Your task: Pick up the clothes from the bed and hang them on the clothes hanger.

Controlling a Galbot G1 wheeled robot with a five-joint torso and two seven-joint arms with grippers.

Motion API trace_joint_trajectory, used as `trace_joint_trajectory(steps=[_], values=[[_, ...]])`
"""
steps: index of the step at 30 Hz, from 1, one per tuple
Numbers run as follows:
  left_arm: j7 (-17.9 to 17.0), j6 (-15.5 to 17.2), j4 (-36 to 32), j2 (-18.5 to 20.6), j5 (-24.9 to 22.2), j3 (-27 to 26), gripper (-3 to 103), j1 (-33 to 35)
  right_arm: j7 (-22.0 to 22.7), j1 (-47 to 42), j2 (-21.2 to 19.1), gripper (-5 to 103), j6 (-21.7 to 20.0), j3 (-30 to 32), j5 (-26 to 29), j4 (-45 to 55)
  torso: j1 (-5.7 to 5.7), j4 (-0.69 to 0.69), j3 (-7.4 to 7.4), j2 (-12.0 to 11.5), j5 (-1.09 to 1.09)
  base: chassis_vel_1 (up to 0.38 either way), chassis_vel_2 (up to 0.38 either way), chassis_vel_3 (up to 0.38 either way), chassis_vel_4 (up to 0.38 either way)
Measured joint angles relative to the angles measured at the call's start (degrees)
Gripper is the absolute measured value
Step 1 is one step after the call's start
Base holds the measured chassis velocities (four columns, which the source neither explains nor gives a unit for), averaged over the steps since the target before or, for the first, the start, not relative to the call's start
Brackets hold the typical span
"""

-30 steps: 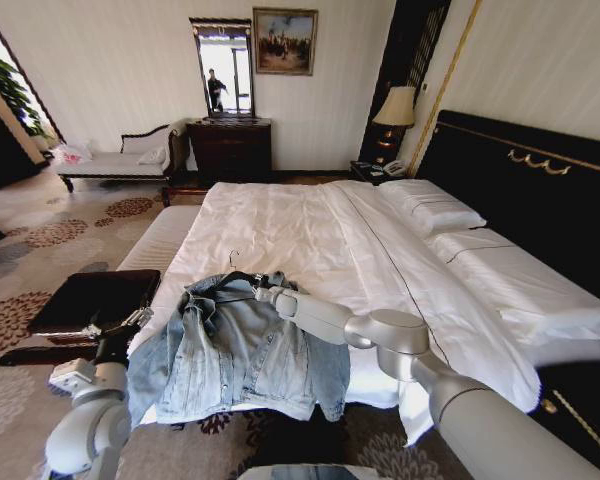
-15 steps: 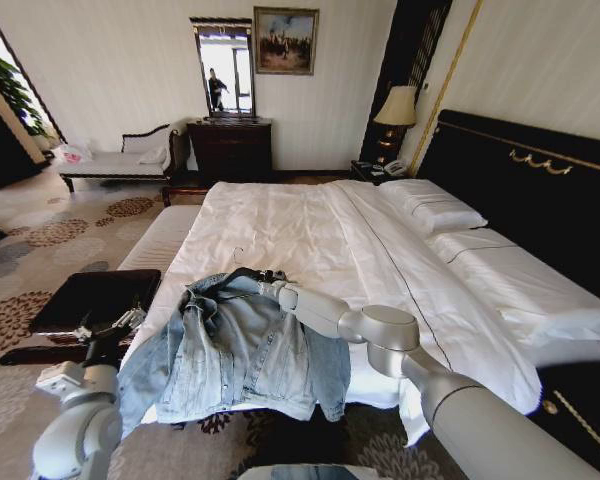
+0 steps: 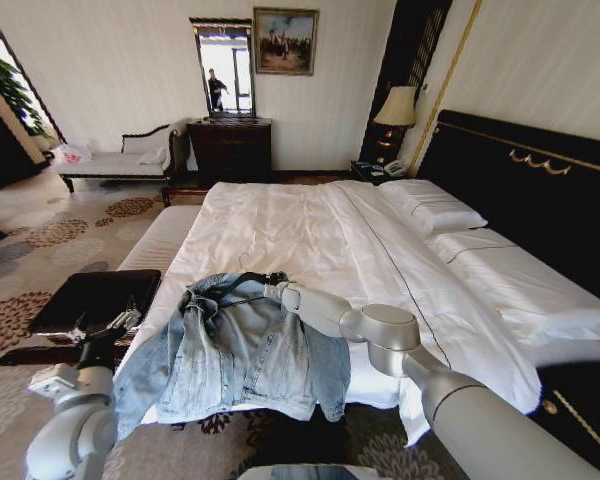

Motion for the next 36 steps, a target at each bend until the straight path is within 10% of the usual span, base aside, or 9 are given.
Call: trace_joint_trajectory(steps=[36], values=[[0.1, -0.6, -0.8, -1.0, 0.6, 0.4, 100, 1.5, 4.0, -2.7, -0.1, 22, 6.8, -0.6, 18.2, 4.3, -0.01, 0.02, 0.0, 0.0, -0.01, 0.0, 0.0, 0.0, 0.0]])
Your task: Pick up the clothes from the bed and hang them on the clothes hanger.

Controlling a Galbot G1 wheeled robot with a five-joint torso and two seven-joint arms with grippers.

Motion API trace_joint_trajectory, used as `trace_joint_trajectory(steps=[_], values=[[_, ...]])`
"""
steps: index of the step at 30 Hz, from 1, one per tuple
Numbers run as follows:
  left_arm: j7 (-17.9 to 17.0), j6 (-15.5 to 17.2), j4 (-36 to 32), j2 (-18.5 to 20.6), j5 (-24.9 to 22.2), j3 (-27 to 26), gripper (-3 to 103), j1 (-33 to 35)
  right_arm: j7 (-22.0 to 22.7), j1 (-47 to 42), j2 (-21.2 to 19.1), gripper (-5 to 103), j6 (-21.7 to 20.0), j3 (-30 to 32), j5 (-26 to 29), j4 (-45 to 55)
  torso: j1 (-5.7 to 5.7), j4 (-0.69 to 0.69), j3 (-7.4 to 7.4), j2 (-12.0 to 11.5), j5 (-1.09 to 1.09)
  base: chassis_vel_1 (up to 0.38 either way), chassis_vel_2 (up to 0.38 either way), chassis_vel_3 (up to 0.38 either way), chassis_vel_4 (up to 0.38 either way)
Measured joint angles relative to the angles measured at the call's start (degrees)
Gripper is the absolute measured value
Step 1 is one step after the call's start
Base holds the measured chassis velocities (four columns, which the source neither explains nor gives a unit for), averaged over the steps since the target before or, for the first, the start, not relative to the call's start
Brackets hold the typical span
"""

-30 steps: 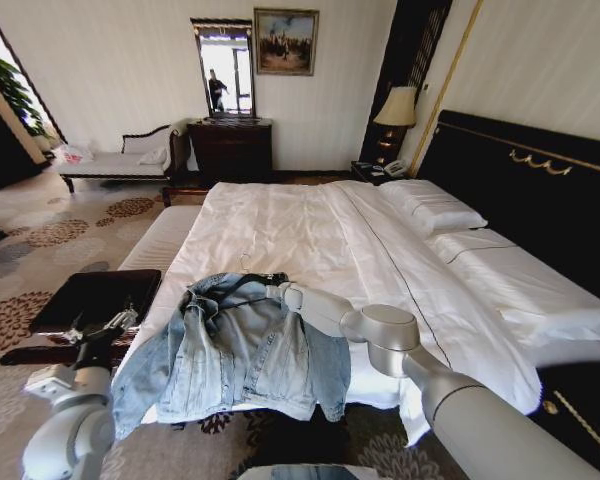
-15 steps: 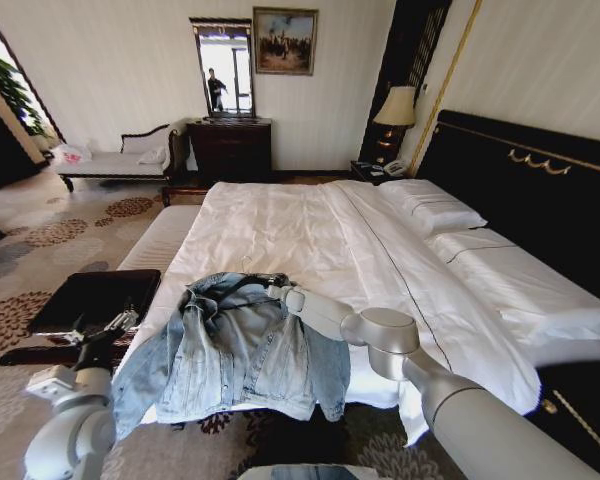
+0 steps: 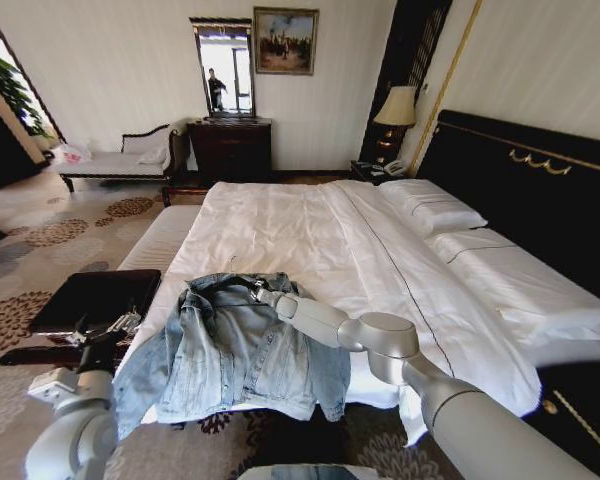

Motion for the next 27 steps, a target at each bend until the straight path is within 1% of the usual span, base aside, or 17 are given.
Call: trace_joint_trajectory(steps=[1, 2, 4, 6, 9, 12, 13, 14, 17, 18, 20, 21, 22, 23, 24, 26, 27], values=[[0.0, 0.0, 0.0, 0.0, 0.0, 0.0, 100, 0.0, 0.0, 0.0, 0.0, 22, 0.0, 0.0, 0.0, 0.0, 0.0, 0.0, 0.0, 0.0, 0.0, 0.0, 0.0, 0.0, 0.0], [0.0, 0.0, 0.0, -0.1, 0.0, 0.0, 100, 0.1, 0.9, 0.0, 0.0, 22, -0.9, -0.3, 0.6, 0.0, 0.0, 0.0, 0.0, 0.0, 0.0, 0.0, 0.0, 0.0, 0.0], [0.0, -0.1, 0.0, -0.2, 0.0, 0.0, 100, 0.1, 2.5, 0.0, 0.0, 22, -2.0, -0.8, 3.3, 0.4, 0.0, -0.01, 0.0, 0.0, 0.0, 0.0, 0.0, 0.0, 0.0], [0.0, -0.2, 0.1, -0.3, 0.0, 0.1, 100, 0.1, 3.9, 0.0, 0.0, 22, -2.1, -1.0, 6.2, 1.1, 0.0, -0.01, 0.0, 0.0, 0.0, 0.0, 0.0, 0.0, 0.0], [0.0, -0.2, 0.1, -0.4, 0.1, 0.2, 100, 0.0, 5.0, -0.2, 0.0, 22, -1.9, -1.0, 7.8, 1.5, 0.0, -0.01, 0.0, 0.0, 0.0, 0.0, 0.0, 0.0, 0.0], [0.0, -0.2, 0.1, -0.4, 0.3, 0.4, 100, 0.0, 5.6, -0.5, 0.0, 22, -0.6, -1.0, 7.8, 1.6, 0.0, -0.01, 0.0, 0.0, 0.0, 0.0, 0.0, 0.0, 0.0], [0.0, -0.2, 0.1, -0.5, 0.5, 0.5, 100, -0.1, 5.6, -0.6, 0.0, 20, 0.3, -1.0, 7.1, 1.5, 0.0, -0.01, 0.0, 0.0, 0.0, 0.0, 0.0, 0.0, 0.0], [0.0, -0.2, 0.1, -0.5, 0.7, 0.7, 100, -0.1, 5.3, -0.7, 0.0, 20, 1.3, -1.0, 6.3, 1.4, 0.0, -0.01, 0.0, 0.0, 0.0, 0.0, 0.0, 0.0, 0.0], [0.0, -0.2, 0.1, -0.7, 1.1, 1.3, 100, -0.2, 4.3, -1.2, 0.0, 35, 4.8, -0.2, 4.0, 1.2, 0.0, -0.01, 0.0, 0.0, 0.0, 0.0, 0.0, 0.0, 0.0], [0.0, -0.2, 0.1, -0.7, 1.1, 1.3, 100, -0.2, 4.3, -1.2, 0.0, 35, 4.8, -0.2, 4.0, 1.2, 0.0, -0.01, 0.0, 0.0, 0.0, 0.0, 0.0, 0.0, 0.0], [0.0, -0.2, 0.3, -0.8, 1.3, 1.5, 100, -0.2, 3.1, -1.4, 0.0, 46, 7.5, 1.0, 2.7, 1.1, 0.0, -0.01, 0.0, 0.0, 0.0, 0.0, 0.0, 0.0, 0.0], [0.0, -0.2, 0.5, -0.8, 1.3, 1.6, 100, -0.2, 2.6, -1.5, 0.0, 46, 8.9, 1.5, 1.9, 1.0, 0.0, -0.01, 0.0, 0.0, 0.0, 0.0, 0.0, 0.0, 0.0], [0.0, -0.2, 0.7, -0.8, 1.3, 1.7, 100, -0.2, 2.3, -1.5, 0.0, 52, 10.5, 2.1, 1.0, 0.8, 0.0, 0.0, 0.0, 0.0, 0.0, 0.0, 0.0, 0.0, 0.0], [0.0, -0.2, 0.7, -0.8, 1.3, 1.7, 100, -0.2, 2.3, -1.5, 0.0, 52, 10.5, 2.1, 1.0, 0.8, 0.0, 0.0, 0.0, 0.0, 0.0, 0.0, 0.0, 0.0, 0.0], [0.0, -0.2, 1.0, -0.7, 1.2, 1.8, 100, -0.4, 2.1, -1.4, 0.0, 57, 12.0, 2.9, 0.1, 0.6, 0.0, -0.01, 0.0, 0.0, 0.0, 0.0, 0.0, 0.0, 0.0], [0.0, -0.2, 1.9, -0.4, 0.2, 1.9, 100, -0.8, 2.4, -0.9, 0.0, 68, 13.4, 4.3, -0.5, 1.0, 0.0, -0.02, 0.0, 0.0, 0.0, 0.0, 0.0, 0.0, 0.0], [0.0, -0.1, 2.2, -0.2, -0.2, 1.9, 100, -0.9, 2.7, -0.7, 0.0, 68, 13.6, 4.7, -0.4, 1.7, 0.0, -0.03, 0.0, 0.0, -0.01, 0.0, 0.0, 0.0, 0.0]])
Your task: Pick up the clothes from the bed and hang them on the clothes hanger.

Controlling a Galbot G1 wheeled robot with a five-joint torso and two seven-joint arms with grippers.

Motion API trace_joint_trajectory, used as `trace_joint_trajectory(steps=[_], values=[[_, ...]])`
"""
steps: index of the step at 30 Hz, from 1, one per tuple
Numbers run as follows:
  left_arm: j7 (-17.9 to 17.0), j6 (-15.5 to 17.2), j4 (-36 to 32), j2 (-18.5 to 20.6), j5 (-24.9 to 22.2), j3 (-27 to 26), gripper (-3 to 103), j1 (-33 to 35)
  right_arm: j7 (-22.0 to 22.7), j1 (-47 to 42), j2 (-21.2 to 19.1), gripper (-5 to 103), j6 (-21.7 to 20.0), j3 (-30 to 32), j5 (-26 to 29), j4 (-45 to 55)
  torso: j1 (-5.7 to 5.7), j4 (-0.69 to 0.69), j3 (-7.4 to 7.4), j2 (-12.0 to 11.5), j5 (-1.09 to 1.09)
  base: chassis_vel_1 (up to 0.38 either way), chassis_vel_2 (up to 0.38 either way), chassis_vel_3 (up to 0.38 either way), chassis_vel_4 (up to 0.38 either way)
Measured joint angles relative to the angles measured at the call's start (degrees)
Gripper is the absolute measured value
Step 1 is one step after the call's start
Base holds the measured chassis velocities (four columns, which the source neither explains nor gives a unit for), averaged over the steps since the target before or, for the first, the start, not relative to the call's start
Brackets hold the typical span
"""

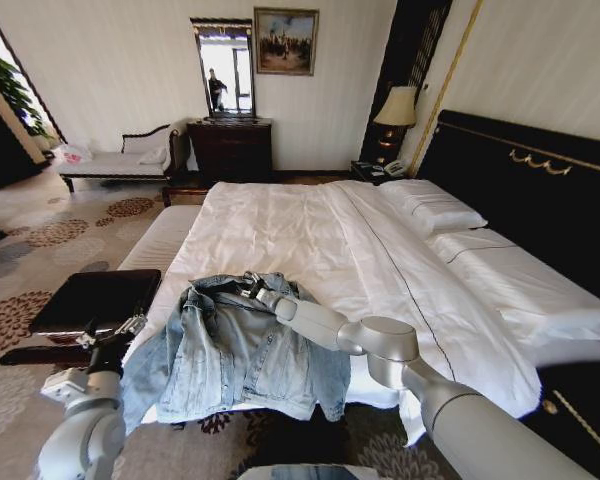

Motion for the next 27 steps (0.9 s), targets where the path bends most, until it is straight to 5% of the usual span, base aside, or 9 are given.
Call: trace_joint_trajectory(steps=[5, 8, 13, 20, 27], values=[[-0.4, 1.9, 4.0, 3.6, -5.5, -0.3, 100, -2.9, 4.7, 1.7, -0.4, 85, -0.8, 1.3, 4.4, 9.6, 0.01, 0.03, 0.0, 0.0, 0.01, 0.0, 0.0, 0.0, 0.0], [-1.9, 5.0, 6.9, 8.4, -13.5, -0.4, 100, -6.9, 12.0, 2.5, -5.4, 98, -3.1, 1.3, 13.0, 22.0, 0.0, 0.08, 0.0, 0.0, -0.02, 0.0, 0.0, 0.0, 0.0], [-2.2, 8.4, 11.2, 14.2, -22.9, 1.4, 100, -13.1, 21.6, 2.6, -13.7, 100, -7.1, 1.6, 22.5, 38.4, 0.0, -0.03, 0.0, 0.0, 0.02, 0.0, 0.0, 0.0, 0.0], [0.5, 7.5, 10.8, 12.0, -33.0, 3.2, 100, -14.1, 26.3, -0.5, -20.3, 100, -10.3, 2.3, 31.5, 48.7, 0.02, 0.01, 0.0, 0.0, -0.01, 0.0, 0.0, 0.0, 0.0], [4.2, 4.4, 7.1, 9.8, -35.7, 3.1, 100, -12.9, 28.1, -3.1, -21.8, 100, -11.7, 1.3, 30.9, 49.4, -0.01, -0.01, 0.0, 0.0, 0.02, 0.0, 0.0, 0.0, 0.0]])
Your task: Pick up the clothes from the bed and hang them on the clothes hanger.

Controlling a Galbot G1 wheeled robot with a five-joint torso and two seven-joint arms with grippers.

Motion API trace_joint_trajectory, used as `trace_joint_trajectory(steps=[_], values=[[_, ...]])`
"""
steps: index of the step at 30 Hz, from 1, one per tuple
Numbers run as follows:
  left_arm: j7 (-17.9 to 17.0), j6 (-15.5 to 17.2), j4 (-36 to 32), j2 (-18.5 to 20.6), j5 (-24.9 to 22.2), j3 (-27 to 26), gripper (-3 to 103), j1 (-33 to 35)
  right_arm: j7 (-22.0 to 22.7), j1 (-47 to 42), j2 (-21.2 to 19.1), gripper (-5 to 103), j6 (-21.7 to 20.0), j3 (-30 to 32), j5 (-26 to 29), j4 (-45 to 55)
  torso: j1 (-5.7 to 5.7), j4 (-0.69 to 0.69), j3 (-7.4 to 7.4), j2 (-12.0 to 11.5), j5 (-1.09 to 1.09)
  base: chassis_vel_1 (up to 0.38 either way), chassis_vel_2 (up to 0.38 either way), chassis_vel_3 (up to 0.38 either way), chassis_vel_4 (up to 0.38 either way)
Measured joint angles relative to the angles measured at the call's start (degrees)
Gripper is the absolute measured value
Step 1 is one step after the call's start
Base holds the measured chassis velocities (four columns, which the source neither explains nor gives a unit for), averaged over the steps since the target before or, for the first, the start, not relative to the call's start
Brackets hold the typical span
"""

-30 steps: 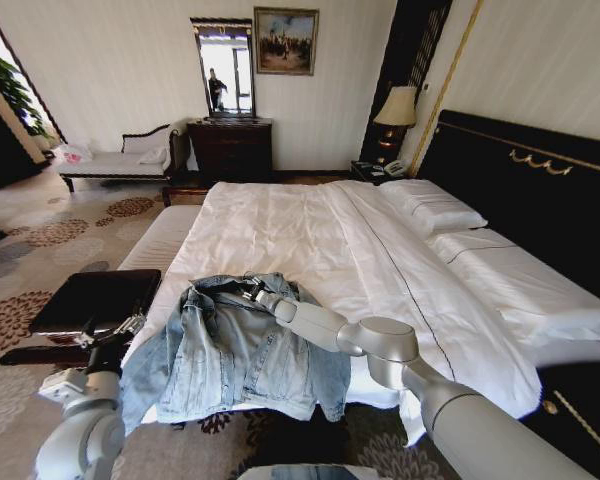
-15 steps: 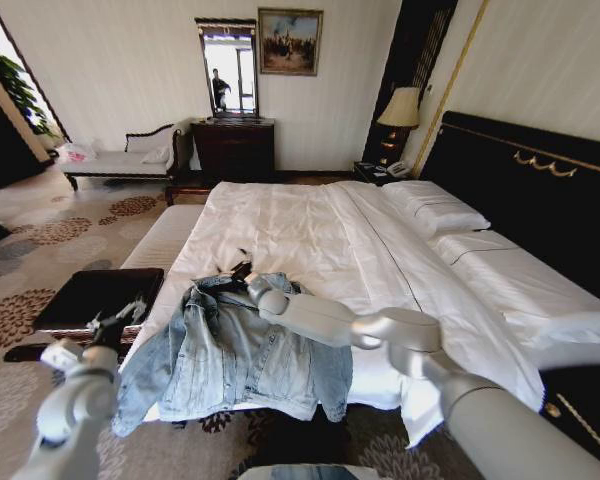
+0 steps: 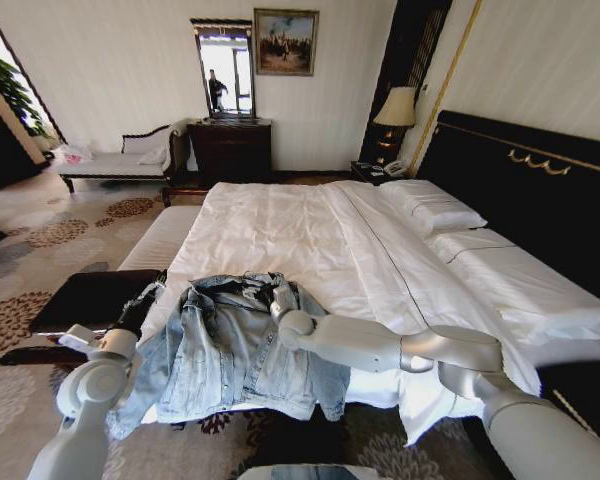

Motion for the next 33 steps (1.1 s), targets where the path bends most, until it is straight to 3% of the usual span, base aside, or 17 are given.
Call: trace_joint_trajectory(steps=[3, 6, 7, 16, 20, 26, 33], values=[[0.0, -0.3, -0.7, 0.0, 0.0, -0.5, 100, 0.5, 2.4, -0.2, 1.5, 100, -1.7, -0.6, -1.1, -1.4, 0.01, 0.0, 0.0, 0.0, 0.0, 0.0, 0.0, 0.0, 0.0], [-0.2, -0.4, -2.1, 0.1, 0.1, -2.3, 100, 2.1, 12.3, -0.5, 5.9, 100, -9.6, -2.5, -2.5, -5.0, 0.01, 0.04, 0.0, 0.0, -0.02, 0.0, 0.0, 0.0, 0.0], [-0.2, -0.4, -2.4, 0.2, 0.2, -2.6, 100, 2.4, 13.8, -0.6, 6.8, 100, -10.8, -2.9, -2.4, -5.5, 0.01, 0.04, 0.0, 0.0, -0.02, 0.0, 0.0, 0.0, 0.0], [-0.3, -0.5, -3.6, -0.7, 1.2, -4.4, 100, 4.4, 23.9, -2.1, 12.8, 100, -16.9, -6.1, -4.0, -12.4, 0.01, 0.02, 0.0, 0.0, -0.02, 0.0, 0.0, 0.0, 0.0], [-0.6, -0.6, -3.7, -1.2, 2.3, -4.4, 100, 4.6, 24.3, -3.3, 15.8, 100, -17.0, -6.2, -5.4, -17.9, 0.01, 0.03, 0.0, 0.0, -0.03, 0.0, 0.0, 0.0, 0.0], [-0.9, -0.6, -3.8, -1.4, 3.4, -4.2, 100, 4.7, 21.0, -4.6, 21.8, 100, -14.0, -5.2, -7.4, -28.3, 0.01, 0.04, 0.0, 0.0, -0.01, 0.0, 0.0, 0.0, 0.0], [-1.0, -0.6, -3.4, -1.4, 3.5, -4.6, 100, 4.9, 19.3, -5.6, 22.2, 100, -12.7, -3.4, -12.0, -44.1, 0.01, 0.01, 0.0, 0.0, -0.02, 0.0, 0.0, 0.0, 0.0]])
